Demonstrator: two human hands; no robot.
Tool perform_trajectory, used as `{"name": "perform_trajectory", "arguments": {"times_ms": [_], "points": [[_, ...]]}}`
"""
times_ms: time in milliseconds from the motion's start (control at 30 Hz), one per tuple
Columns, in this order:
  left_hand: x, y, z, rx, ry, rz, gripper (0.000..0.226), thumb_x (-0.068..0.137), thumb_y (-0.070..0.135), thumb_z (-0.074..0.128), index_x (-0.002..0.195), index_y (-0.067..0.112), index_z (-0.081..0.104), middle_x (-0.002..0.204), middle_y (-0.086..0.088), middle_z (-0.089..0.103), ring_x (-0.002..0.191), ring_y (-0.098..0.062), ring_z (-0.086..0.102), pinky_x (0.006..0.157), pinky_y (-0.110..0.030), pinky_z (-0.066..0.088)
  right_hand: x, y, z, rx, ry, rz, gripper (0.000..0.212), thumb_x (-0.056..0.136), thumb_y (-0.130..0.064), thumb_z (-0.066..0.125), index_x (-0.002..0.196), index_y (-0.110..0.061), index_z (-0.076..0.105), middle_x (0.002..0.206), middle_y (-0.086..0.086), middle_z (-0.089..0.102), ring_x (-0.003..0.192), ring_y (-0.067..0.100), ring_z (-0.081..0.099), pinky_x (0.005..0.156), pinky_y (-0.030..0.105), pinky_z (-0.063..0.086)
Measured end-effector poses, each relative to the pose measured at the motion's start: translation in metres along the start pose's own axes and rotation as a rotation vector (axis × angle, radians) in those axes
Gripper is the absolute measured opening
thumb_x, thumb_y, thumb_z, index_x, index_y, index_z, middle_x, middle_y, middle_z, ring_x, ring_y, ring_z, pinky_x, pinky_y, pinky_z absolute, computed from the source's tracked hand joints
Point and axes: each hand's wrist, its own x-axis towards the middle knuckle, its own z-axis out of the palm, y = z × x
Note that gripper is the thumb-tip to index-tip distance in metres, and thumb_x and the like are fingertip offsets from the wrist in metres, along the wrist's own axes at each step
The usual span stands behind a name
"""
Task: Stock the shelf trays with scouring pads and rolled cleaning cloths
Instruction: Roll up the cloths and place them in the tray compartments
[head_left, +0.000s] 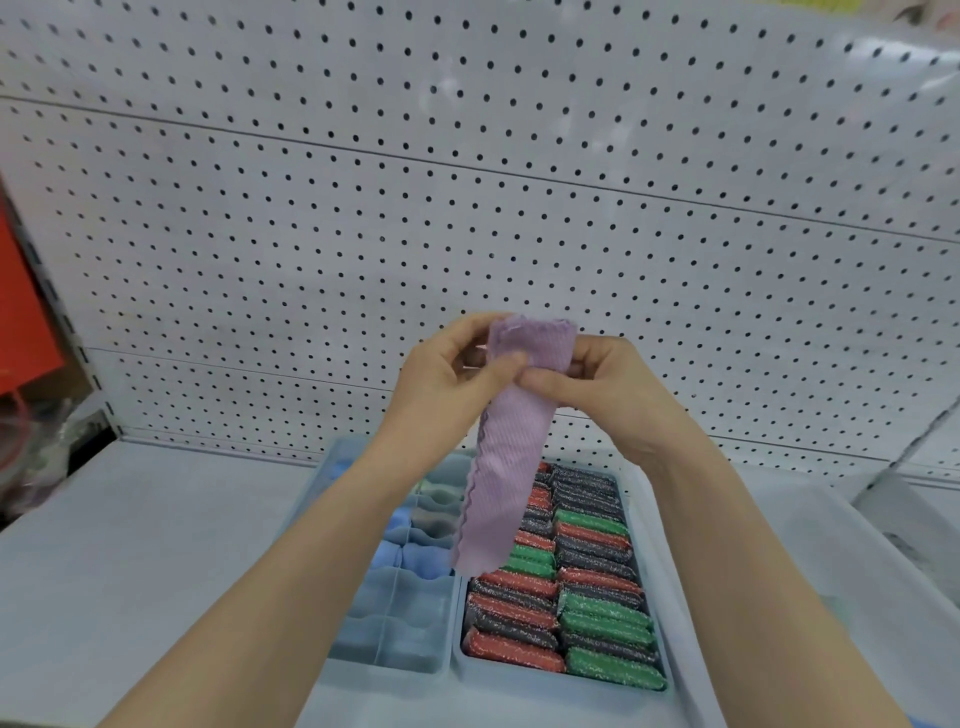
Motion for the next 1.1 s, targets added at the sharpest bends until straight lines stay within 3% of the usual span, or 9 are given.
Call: {"name": "perform_trajectory", "arguments": {"times_ms": [100, 233, 367, 533, 633, 767, 833, 900, 1100], "points": [[-0.007, -0.013, -0.005, -0.037, -0.109, -0.134, 0.029, 0.086, 0.004, 0.068, 0.108, 0.022, 0.066, 0.101, 0.007, 0.074, 0.096, -0.011, 0.069, 0.081, -0.023, 0.055, 0.003, -0.001, -0.005, 0.044, -0.018, -0.017, 0.024, 0.077, -0.002, 0.072, 0.100, -0.003, 0.071, 0.087, 0.006, 0.076, 0.080, 0.019, 0.073, 0.071, 0.027, 0.057], [-0.021, -0.031, -0.005, -0.017, -0.203, -0.250, 0.019, 0.083, 0.004, 0.070, 0.095, 0.019, 0.071, 0.087, 0.008, 0.076, 0.082, -0.007, 0.071, 0.074, -0.021, 0.056, 0.004, -0.009, -0.012, 0.112, -0.074, -0.013, 0.028, 0.074, -0.009, 0.069, 0.101, 0.001, 0.068, 0.085, 0.007, 0.075, 0.078, 0.021, 0.072, 0.069, 0.030, 0.058], [-0.029, -0.040, 0.001, -0.007, -0.114, -0.261, 0.016, 0.078, 0.006, 0.076, 0.082, 0.022, 0.074, 0.078, 0.007, 0.075, 0.072, -0.007, 0.069, 0.072, -0.028, 0.057, 0.009, -0.013, -0.013, 0.221, 0.016, 0.039, 0.024, 0.078, -0.014, 0.068, 0.099, -0.002, 0.068, 0.087, 0.006, 0.075, 0.079, 0.020, 0.071, 0.067, 0.029, 0.058], [-0.031, -0.039, 0.007, -0.121, 0.079, -0.331, 0.020, 0.078, 0.004, 0.077, 0.090, 0.019, 0.072, 0.083, 0.005, 0.076, 0.075, -0.010, 0.071, 0.070, -0.027, 0.059, -0.006, 0.024, 0.000, 0.025, -0.040, 0.409, 0.062, 0.077, -0.056, 0.060, 0.107, -0.002, 0.069, 0.101, 0.012, 0.074, 0.092, 0.023, 0.071, 0.078, 0.033, 0.058], [-0.028, -0.045, 0.003, -0.069, 0.095, -0.432, 0.018, 0.082, 0.012, 0.075, 0.099, 0.015, 0.071, 0.095, -0.002, 0.076, 0.084, -0.017, 0.071, 0.073, -0.033, 0.058, -0.020, 0.046, 0.012, 0.078, -0.034, 0.419, 0.045, 0.081, -0.037, 0.068, 0.105, 0.001, 0.071, 0.106, 0.019, 0.071, 0.092, 0.026, 0.066, 0.083, 0.035, 0.055], [-0.028, -0.053, -0.001, -0.051, 0.135, -0.580, 0.021, 0.093, 0.026, 0.063, 0.107, 0.013, 0.071, 0.090, -0.001, 0.072, 0.079, -0.017, 0.063, 0.070, -0.037, 0.055, -0.024, 0.057, 0.014, 0.144, 0.064, 0.364, 0.025, 0.086, -0.012, 0.069, 0.111, -0.009, 0.071, 0.102, 0.013, 0.074, 0.090, 0.023, 0.067, 0.076, 0.031, 0.057], [-0.027, -0.053, -0.003, -0.069, 0.118, -0.529, 0.015, 0.093, 0.019, 0.063, 0.104, 0.013, 0.072, 0.091, -0.004, 0.072, 0.082, -0.020, 0.063, 0.079, -0.042, 0.055, -0.024, 0.057, 0.013, 0.167, 0.076, 0.344, 0.031, 0.088, -0.010, 0.068, 0.119, -0.016, 0.068, 0.102, 0.013, 0.074, 0.089, 0.023, 0.069, 0.075, 0.030, 0.057], [-0.025, -0.047, -0.003, -0.113, 0.097, -0.437, 0.013, 0.092, 0.010, 0.064, 0.100, 0.017, 0.072, 0.090, -0.005, 0.069, 0.077, -0.015, 0.065, 0.072, -0.030, 0.056, -0.023, 0.053, 0.011, 0.203, 0.097, 0.269, 0.034, 0.088, -0.007, 0.066, 0.120, -0.019, 0.068, 0.101, 0.011, 0.074, 0.090, 0.023, 0.070, 0.075, 0.030, 0.056], [-0.018, -0.025, -0.006, -0.045, 0.094, -0.135, 0.035, 0.084, -0.019, 0.055, 0.083, 0.013, 0.070, 0.092, -0.007, 0.062, 0.078, -0.012, 0.059, 0.071, -0.020, 0.052, -0.018, 0.036, 0.007, 0.107, 0.054, -0.111, 0.046, 0.084, 0.022, 0.047, 0.069, -0.011, 0.075, 0.083, 0.003, 0.068, 0.079, 0.017, 0.061, 0.070, 0.026, 0.050]]}}
